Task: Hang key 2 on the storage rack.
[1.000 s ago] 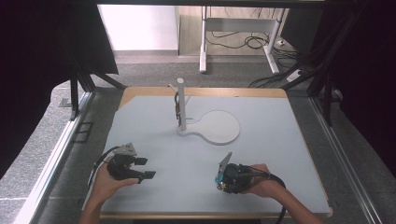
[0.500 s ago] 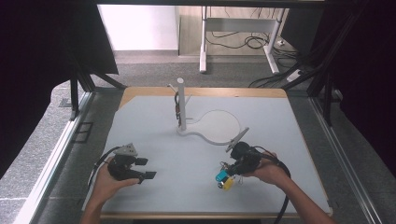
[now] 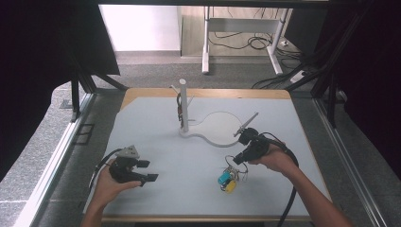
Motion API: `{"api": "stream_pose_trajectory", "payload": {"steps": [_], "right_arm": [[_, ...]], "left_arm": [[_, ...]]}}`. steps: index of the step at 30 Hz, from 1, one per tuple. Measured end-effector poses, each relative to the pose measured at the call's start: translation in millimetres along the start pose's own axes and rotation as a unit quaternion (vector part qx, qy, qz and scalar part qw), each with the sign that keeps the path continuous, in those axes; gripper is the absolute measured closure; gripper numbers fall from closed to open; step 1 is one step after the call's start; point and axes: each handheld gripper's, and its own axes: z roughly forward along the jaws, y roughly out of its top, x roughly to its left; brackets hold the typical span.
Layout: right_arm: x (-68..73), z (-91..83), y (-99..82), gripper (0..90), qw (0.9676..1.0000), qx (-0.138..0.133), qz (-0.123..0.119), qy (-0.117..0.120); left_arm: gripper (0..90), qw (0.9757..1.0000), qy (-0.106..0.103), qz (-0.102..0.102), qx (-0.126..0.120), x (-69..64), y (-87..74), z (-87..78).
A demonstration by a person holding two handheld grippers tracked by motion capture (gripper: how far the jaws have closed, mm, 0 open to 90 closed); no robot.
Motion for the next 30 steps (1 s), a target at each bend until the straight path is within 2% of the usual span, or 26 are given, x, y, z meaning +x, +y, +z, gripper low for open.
{"api": "stream_pose_trajectory", "payload": {"steps": [1,5,16,30], "right_arm": [[-3.3,-3.9,2.4,87.7,1.0,-0.001,0.008,0.0],[-8.0,-10.3,5.8,87.7,0.9999,-0.006,0.015,0.0],[-15.8,-27.1,14.8,87.7,0.9996,-0.017,0.022,-0.009],[-23.6,-49.1,24.6,87.7,0.9982,-0.045,0.039,-0.011]], "left_arm": [[31.1,1.0,0.0,0.0,0.0,0.0,0.0,0.0],[31.1,1.0,0.0,0.0,0.0,0.0,0.0,0.3],[31.4,1.0,-0.001,-0.002,0.0,-0.3,-0.1,0.4],[31.3,1.0,0.001,-0.004,-0.001,-0.5,0.0,0.2]]}}
